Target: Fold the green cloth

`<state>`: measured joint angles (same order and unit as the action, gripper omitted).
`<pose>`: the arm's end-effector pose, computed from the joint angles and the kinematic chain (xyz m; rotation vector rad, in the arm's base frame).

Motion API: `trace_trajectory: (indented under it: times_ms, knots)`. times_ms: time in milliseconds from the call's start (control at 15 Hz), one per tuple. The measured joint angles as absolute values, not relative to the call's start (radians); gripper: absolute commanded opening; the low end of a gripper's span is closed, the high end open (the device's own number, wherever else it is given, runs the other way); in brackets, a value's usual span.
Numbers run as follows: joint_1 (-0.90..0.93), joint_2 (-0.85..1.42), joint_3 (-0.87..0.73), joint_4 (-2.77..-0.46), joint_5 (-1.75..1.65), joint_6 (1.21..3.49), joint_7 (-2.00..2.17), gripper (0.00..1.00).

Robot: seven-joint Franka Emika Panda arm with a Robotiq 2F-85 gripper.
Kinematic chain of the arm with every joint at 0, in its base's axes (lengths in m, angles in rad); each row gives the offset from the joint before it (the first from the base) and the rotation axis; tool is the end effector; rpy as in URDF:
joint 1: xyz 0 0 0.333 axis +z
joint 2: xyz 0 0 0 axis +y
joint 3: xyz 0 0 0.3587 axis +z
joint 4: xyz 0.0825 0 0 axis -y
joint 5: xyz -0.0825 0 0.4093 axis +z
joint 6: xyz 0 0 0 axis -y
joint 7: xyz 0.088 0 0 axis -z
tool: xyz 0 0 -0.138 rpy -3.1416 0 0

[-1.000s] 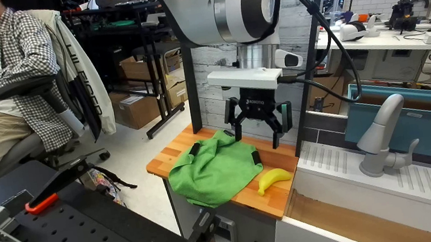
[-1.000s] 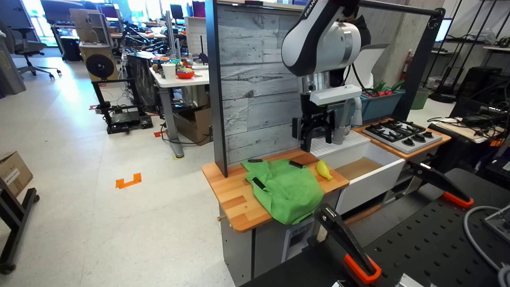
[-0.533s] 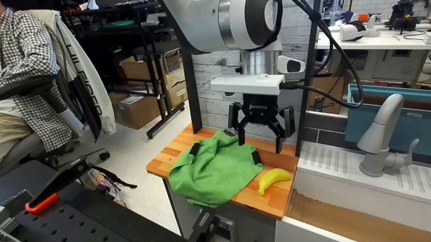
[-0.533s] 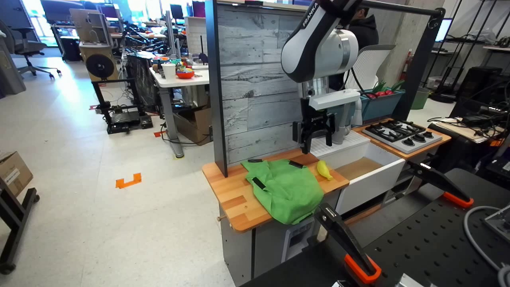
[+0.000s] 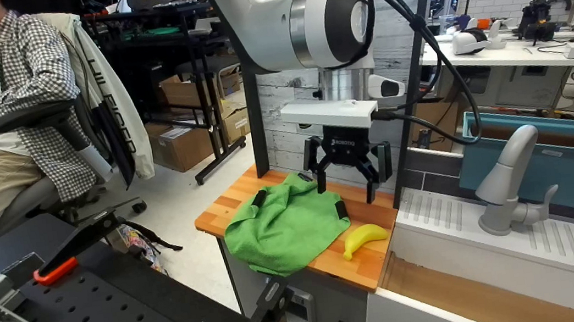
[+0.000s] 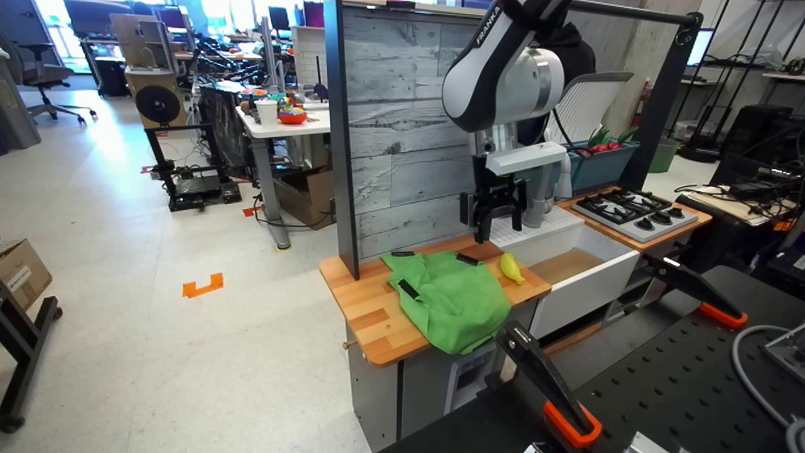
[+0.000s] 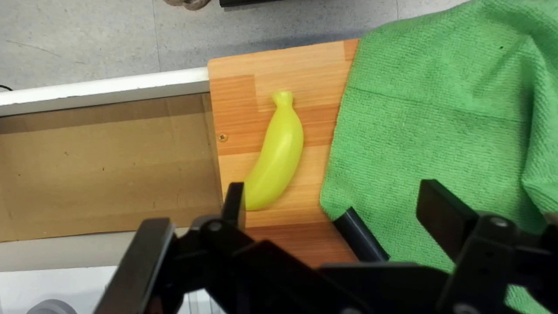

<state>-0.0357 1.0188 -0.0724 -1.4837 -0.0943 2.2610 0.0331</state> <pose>0.7083 -0.0765 0.0184 2.9970 -0.0680 -0.3691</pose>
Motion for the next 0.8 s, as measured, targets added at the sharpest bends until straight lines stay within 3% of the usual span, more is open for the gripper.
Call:
trace_trajectory:
  times_ms: [800]
  knots:
    - [0.043,1.157,-0.093,-1.399,-0.177,2.456,0.016,1.00]
